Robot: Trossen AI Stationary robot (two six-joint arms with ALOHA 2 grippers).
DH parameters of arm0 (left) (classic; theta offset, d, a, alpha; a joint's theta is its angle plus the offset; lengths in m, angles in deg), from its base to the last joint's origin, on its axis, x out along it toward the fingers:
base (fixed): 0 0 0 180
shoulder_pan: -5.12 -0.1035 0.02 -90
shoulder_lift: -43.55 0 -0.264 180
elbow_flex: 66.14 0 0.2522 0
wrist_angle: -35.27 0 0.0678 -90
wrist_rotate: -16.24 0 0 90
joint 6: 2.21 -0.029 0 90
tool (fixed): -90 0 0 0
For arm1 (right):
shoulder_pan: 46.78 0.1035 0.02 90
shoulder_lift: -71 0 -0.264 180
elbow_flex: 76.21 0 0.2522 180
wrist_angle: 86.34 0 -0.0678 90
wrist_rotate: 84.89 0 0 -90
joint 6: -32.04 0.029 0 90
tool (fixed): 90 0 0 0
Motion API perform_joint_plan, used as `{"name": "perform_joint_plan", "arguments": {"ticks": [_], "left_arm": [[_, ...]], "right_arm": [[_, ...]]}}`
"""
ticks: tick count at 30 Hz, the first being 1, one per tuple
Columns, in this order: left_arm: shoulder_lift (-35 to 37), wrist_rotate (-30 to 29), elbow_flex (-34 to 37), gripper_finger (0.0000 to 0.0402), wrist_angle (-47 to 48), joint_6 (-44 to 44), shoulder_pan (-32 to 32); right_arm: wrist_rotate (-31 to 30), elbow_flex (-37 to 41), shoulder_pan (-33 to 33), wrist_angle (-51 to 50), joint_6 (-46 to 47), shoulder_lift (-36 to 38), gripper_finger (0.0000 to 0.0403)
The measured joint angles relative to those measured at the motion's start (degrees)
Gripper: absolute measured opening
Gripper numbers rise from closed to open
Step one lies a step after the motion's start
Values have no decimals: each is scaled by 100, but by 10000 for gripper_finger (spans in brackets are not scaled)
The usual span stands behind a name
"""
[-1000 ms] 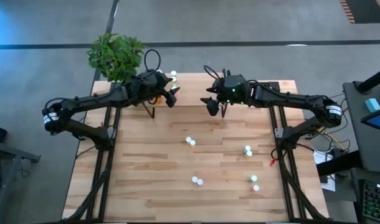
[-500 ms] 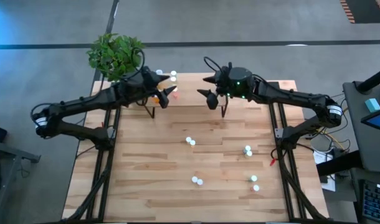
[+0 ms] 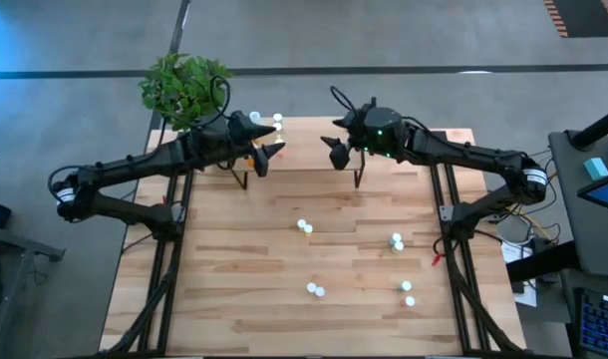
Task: Pick and place medicine bottles onto shelf by color
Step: Put the yellow pill bottle on the shelf
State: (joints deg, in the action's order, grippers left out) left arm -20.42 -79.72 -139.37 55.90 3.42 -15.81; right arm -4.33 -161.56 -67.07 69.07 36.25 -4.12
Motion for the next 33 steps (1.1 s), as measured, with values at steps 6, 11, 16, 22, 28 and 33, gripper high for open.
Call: {"name": "perform_joint_plan", "arguments": {"ticks": [6,11,16,22,28,33], "left_arm": [[37,163,-131,242,-13,-335,121],[116,697,-313,242,27,-456,324],[332,1044,-441,242,22,-760,698],[664,1043,-389,242,612,-904,1130],[1081,884,-393,242,1640,-820,1590],[1347,58,-451,242,2250,-805,2278]], "right_arm": [[600,-13,63,0,599,0,265],[650,-81,397,-45,1026,1,239],[-98,-229,1262,-114,1082,0,207],[-1619,-229,2227,-209,1509,-4,199],[-2826,-229,3007,-221,2258,-7,199],[-3300,-248,3379,-231,2715,-11,199]]}}
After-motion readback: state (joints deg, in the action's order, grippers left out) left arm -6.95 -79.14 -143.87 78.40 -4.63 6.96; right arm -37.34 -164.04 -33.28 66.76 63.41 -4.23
